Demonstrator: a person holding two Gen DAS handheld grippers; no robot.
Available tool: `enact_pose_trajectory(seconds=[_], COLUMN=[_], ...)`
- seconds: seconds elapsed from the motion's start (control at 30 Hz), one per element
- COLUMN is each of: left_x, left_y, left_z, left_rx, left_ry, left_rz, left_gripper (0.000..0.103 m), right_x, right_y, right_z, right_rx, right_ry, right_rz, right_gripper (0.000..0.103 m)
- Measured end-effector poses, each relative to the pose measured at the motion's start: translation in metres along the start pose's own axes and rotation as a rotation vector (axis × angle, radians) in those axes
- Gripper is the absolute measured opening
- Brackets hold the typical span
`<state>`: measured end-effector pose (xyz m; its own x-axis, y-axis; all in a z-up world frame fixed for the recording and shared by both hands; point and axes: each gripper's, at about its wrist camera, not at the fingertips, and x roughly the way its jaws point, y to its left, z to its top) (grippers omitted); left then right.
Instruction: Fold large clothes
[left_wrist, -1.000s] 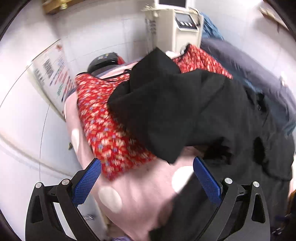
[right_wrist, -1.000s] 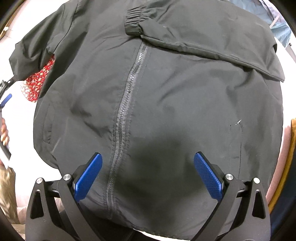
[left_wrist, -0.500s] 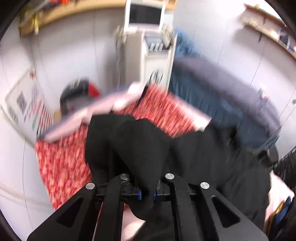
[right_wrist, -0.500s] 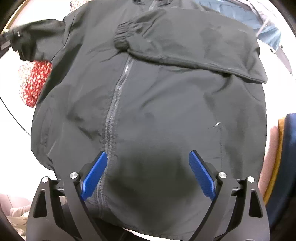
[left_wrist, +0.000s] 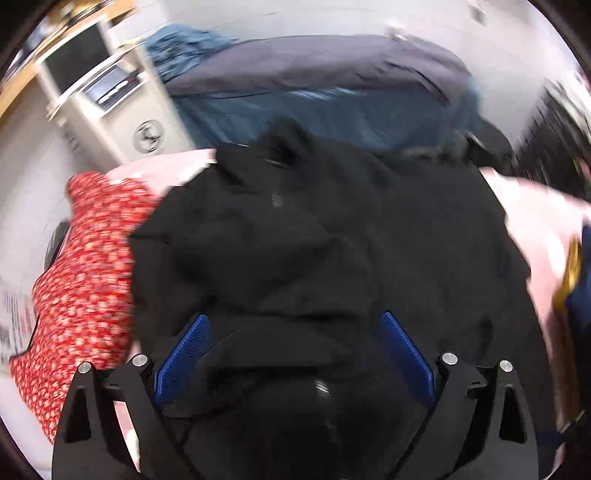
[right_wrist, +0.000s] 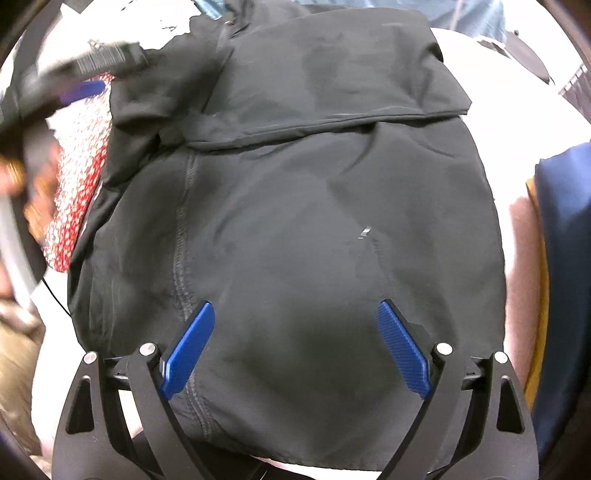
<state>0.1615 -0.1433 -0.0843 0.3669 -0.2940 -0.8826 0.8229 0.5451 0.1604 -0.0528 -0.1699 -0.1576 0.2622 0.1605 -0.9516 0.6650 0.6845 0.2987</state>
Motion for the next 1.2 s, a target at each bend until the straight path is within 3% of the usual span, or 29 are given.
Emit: enact_pose_trajectory(seconds=[0.1, 0.17, 0.23, 0.33, 0.6, 0.77, 0.87, 0.9, 0.97, 1.0, 1.2], left_x=[-0.006, -0.022, -0.033, -0.032, -0.039, -0.051, -0.053, -0.053, -0.050, -0.049, -0.037], left_y=[-0.025, -0.032, -0.019, 0.016, 0.110, 0.143, 0.148, 0.149, 0.149, 0.150, 0.144], left_z=[-0.017, -0.028, -0.044, -0.067, -0.126, -0.169, -0.187, -0.190, -0.195, -0.198, -0.183], left_rx=[0.081, 0.087, 0.049, -0.042, -0.259, -0.380, -0.420, -0.427, -0.446, -0.452, -0.427], left_ry=[0.012, -0.020, -0.049, -0.009, 0.082, 0.136, 0.161, 0.168, 0.183, 0.185, 0.177], left_rz=[-0.085, -0.094, -0.086, -0.043, 0.066, 0.073, 0.068, 0.067, 0.060, 0.054, 0.030], left_gripper=[0.095, 0.096, 0.097, 0.097, 0.097, 0.096, 0.097, 0.097, 0.096, 0.096, 0.096], right_x=[-0.004, -0.006, -0.012, -0.016, 0.004, 0.037, 0.060, 0.067, 0.075, 0.075, 0.004], right_y=[-0.013, -0.017, -0.017, 0.002, 0.128, 0.198, 0.222, 0.226, 0.226, 0.223, 0.183], right_z=[0.008, 0.017, 0.033, 0.060, 0.155, 0.209, 0.237, 0.244, 0.251, 0.251, 0.200], right_rx=[0.029, 0.049, 0.062, 0.019, -0.283, -0.417, -0.469, -0.477, -0.482, -0.481, -0.469], right_ry=[-0.017, -0.032, -0.064, -0.106, -0.241, -0.321, -0.354, -0.348, -0.298, -0.270, -0.352], right_rz=[-0.017, -0.025, -0.021, -0.003, 0.004, -0.103, -0.225, -0.245, -0.245, -0.212, 0.028], right_gripper=[0.089, 0.089, 0.089, 0.089, 0.089, 0.089, 0.089, 0.081, 0.046, 0.016, 0.009])
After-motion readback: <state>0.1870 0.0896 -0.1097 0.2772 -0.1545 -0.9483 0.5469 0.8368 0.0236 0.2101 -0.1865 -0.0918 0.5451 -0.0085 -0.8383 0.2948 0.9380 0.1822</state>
